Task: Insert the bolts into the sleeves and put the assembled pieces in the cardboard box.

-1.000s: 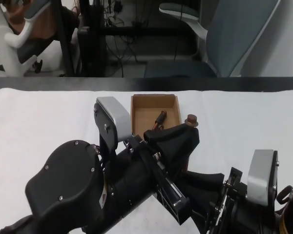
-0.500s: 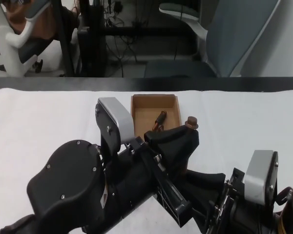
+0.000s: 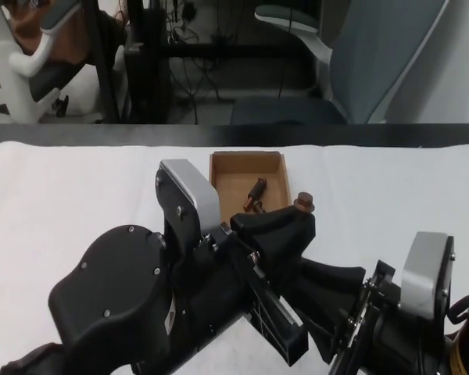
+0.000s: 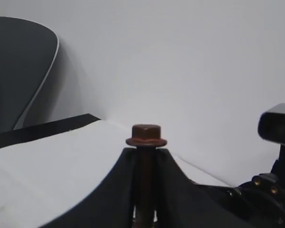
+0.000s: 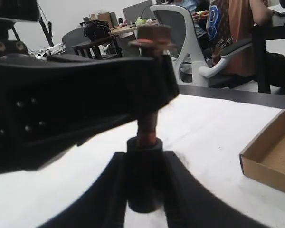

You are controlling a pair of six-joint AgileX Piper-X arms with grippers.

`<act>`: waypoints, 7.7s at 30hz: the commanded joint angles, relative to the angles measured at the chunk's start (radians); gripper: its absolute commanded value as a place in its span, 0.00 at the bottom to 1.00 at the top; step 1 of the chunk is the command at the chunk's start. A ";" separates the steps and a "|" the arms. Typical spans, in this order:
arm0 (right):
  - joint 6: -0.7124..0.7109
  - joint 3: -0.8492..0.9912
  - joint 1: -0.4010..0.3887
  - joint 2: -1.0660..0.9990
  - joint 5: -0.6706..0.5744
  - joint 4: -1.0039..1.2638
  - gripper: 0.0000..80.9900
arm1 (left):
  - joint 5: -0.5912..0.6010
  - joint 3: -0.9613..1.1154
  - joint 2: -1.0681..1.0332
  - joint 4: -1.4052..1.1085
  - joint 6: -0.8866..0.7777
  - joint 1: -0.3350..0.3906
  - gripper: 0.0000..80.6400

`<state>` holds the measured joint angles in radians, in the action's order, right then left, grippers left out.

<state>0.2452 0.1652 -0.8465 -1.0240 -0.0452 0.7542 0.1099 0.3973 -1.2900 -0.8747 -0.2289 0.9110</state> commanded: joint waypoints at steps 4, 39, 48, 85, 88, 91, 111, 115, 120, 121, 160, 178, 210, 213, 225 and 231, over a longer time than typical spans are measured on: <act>-0.003 0.013 0.002 0.013 0.013 0.052 0.01 | -0.011 -0.003 0.004 0.018 0.005 -0.018 0.02; -0.073 0.552 0.396 -0.048 0.117 -0.853 0.01 | 0.239 0.680 -0.356 1.285 0.609 -0.236 0.85; -0.073 0.821 0.509 -0.396 -0.189 -0.948 0.01 | 0.161 0.799 -0.538 1.381 0.724 -0.213 0.85; -0.020 1.311 0.559 -0.816 -0.222 -1.245 0.86 | 0.013 0.923 -0.729 1.483 0.863 -0.199 0.00; -0.022 1.303 0.591 -0.734 -0.029 -1.420 0.86 | 0.013 0.923 -0.719 1.534 0.849 -0.201 0.02; 0.012 1.270 0.614 -0.655 0.118 -1.544 0.86 | 0.033 0.923 -0.692 1.547 0.771 -0.204 0.02; 0.759 0.734 0.601 -0.412 0.184 -1.657 0.86 | -0.034 0.707 0.000 1.283 0.550 -0.204 0.02; 0.877 0.703 0.595 -0.412 0.254 -1.655 0.86 | -0.035 0.617 0.097 1.199 0.550 -0.204 0.02; 0.999 0.671 0.595 -0.412 0.325 -1.576 0.86 | -0.035 0.558 0.182 1.184 0.550 -0.204 0.02; 1.008 0.667 0.595 -0.412 0.340 -1.550 0.86 | -0.035 0.554 0.190 1.184 0.550 -0.204 0.02; 1.034 0.658 0.595 -0.599 0.370 -1.441 0.01 | -0.035 0.526 0.213 1.071 0.541 -0.204 0.02; -0.073 0.563 0.537 -0.163 0.148 -0.734 0.01 | -0.017 0.090 0.232 0.478 0.189 -0.198 0.02; -0.239 0.521 0.141 -0.097 -0.038 -0.501 0.01 | 0.057 -0.133 0.032 -0.052 0.022 -0.198 0.02; -0.239 0.518 0.141 -0.097 -0.035 -0.475 0.01 | 0.074 -0.133 0.032 -0.075 0.018 -0.198 0.02; -0.223 0.518 0.133 -0.146 -0.058 -0.417 0.01 | 0.094 -0.133 0.032 -0.089 -0.005 -0.178 0.02; -0.224 0.518 0.101 -0.148 -0.058 -0.421 0.01 | 0.093 -0.133 0.032 -0.108 -0.003 -0.180 0.02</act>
<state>0.0161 0.6808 -0.7317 -1.1750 -0.0965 0.3216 0.1817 0.2611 -1.2616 -0.9357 -0.2360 0.7286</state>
